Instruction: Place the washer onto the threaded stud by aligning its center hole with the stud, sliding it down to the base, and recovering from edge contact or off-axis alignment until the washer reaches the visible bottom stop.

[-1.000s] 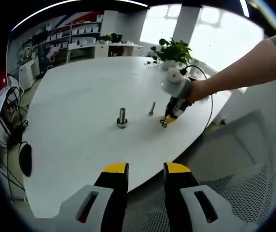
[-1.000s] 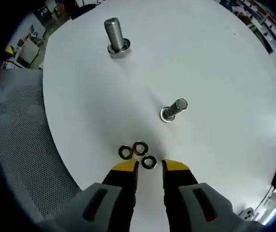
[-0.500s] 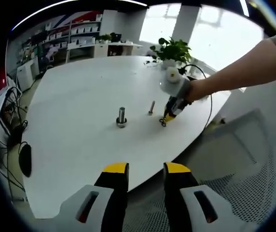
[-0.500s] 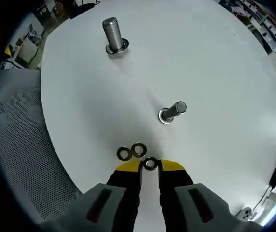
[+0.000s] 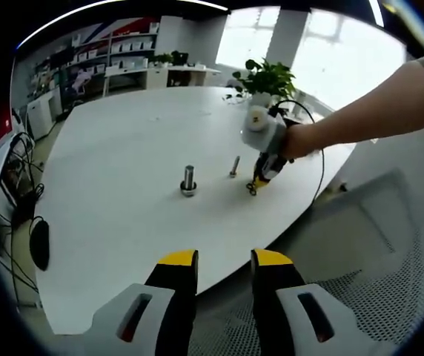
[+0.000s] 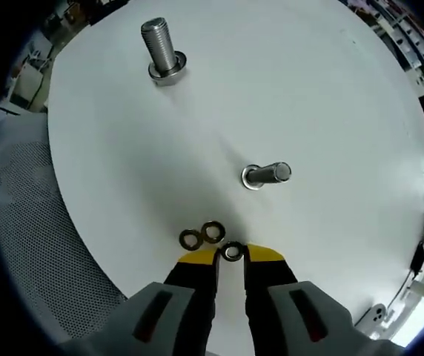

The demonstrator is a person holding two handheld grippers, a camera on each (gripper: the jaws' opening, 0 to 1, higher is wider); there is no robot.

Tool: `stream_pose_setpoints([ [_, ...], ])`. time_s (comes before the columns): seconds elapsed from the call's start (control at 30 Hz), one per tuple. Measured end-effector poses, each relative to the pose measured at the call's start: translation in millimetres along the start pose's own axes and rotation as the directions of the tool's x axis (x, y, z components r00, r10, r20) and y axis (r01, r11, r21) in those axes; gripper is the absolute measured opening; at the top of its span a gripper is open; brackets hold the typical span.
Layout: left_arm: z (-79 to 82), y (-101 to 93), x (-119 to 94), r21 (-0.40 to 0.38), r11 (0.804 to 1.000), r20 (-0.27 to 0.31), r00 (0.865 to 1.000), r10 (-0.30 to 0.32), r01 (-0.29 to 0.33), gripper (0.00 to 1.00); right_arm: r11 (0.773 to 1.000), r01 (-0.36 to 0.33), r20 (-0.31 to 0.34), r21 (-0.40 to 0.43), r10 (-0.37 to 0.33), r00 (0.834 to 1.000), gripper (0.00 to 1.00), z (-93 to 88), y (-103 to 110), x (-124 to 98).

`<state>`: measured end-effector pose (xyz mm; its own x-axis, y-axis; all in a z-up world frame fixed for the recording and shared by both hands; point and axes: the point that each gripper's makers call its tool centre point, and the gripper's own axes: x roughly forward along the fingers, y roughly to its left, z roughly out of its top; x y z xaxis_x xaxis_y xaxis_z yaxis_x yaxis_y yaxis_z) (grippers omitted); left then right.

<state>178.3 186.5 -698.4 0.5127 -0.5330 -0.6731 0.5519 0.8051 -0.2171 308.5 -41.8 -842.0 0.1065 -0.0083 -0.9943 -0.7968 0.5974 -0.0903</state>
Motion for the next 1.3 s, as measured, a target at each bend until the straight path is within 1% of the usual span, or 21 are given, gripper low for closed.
stream_pose_setpoints([
  [0.03, 0.2, -0.3, -0.1, 0.001, 1.000, 0.001, 1.000, -0.001, 0.001, 0.27, 1.000, -0.001, 0.012, 0.016, 0.001, 1.000, 0.15, 0.1, -0.2, -0.2],
  [0.2, 0.9, -0.6, -0.4, 0.002, 1.000, 0.006, 1.000, -0.005, 0.005, 0.27, 0.999, 0.007, 0.030, 0.035, -0.008, 1.000, 0.15, 0.3, -0.2, 0.7],
  [0.23, 0.9, -0.5, -0.4, 0.002, 1.000, 0.006, 1.000, -0.005, 0.005, 0.27, 0.999, 0.009, 0.038, 0.045, -0.010, 0.999, 0.14, -0.1, 0.1, 0.3],
  [0.27, 1.0, -0.4, -0.4, 0.002, 1.000, 0.007, 1.000, -0.005, 0.005, 0.27, 0.998, 0.016, 0.062, 0.056, -0.020, 0.998, 0.14, 2.9, 1.6, 1.8],
  [0.3, 1.4, -0.3, -0.6, 0.001, 1.000, 0.009, 1.000, -0.005, 0.005, 0.27, 0.999, 0.012, 0.047, 0.039, -0.014, 0.999, 0.14, -0.2, 3.5, 0.6],
  [0.37, 1.5, -0.4, -0.8, 0.000, 1.000, 0.010, 1.000, -0.006, 0.006, 0.27, 1.000, 0.018, 0.061, 0.019, -0.019, 0.998, 0.14, 1.0, 3.9, 1.2],
  [0.53, 1.2, -1.0, -0.9, 0.004, 1.000, 0.009, 1.000, -0.008, 0.008, 0.27, 0.999, 0.006, 0.070, 0.047, -0.009, 0.997, 0.14, 1.0, 2.6, -0.1],
  [0.67, 1.3, -1.1, -1.1, 0.004, 1.000, 0.009, 1.000, -0.008, 0.008, 0.27, 1.000, 0.017, 0.066, 0.024, -0.019, 0.998, 0.14, 1.0, 3.1, 0.6],
  [0.7, 1.4, -1.1, -1.2, 0.003, 1.000, 0.010, 1.000, -0.008, 0.008, 0.27, 1.000, 0.023, 0.071, 0.007, -0.024, 0.997, 0.14, 0.8, 3.2, 0.2],
  [0.77, 1.4, -1.0, -1.3, 0.003, 1.000, 0.010, 1.000, -0.008, 0.008, 0.27, 1.000, 0.028, 0.079, 0.001, -0.028, 0.996, 0.14, 0.1, 3.0, -0.2],
  [0.87, 1.0, -1.2, -1.0, 0.003, 1.000, 0.009, 1.000, -0.009, 0.009, 0.27, 0.999, 0.028, 0.093, 0.028, -0.031, 0.995, 0.14, -1.1, 0.9, -1.0],
  [0.97, 0.7, -1.2, -0.8, 0.003, 1.000, 0.007, 1.000, -0.008, 0.008, 0.27, 0.997, 0.002, 0.067, 0.072, -0.007, 0.998, 0.14, -8.1, 3.3, -1.4],
  [1.07, 0.6, -1.0, -0.7, 0.006, 1.000, 0.005, 1.000, -0.007, 0.007, 0.27, 0.995, 0.003, 0.079, 0.096, -0.010, 0.997, 0.14, -12.4, 1.5, -5.2],
  [1.3, 0.7, -0.3, -0.8, 0.004, 1.000, 0.007, 1.000, -0.005, 0.005, 0.26, 0.995, 0.014, 0.103, 0.096, -0.024, 0.994, 0.14, -12.9, -8.5, -15.5],
])
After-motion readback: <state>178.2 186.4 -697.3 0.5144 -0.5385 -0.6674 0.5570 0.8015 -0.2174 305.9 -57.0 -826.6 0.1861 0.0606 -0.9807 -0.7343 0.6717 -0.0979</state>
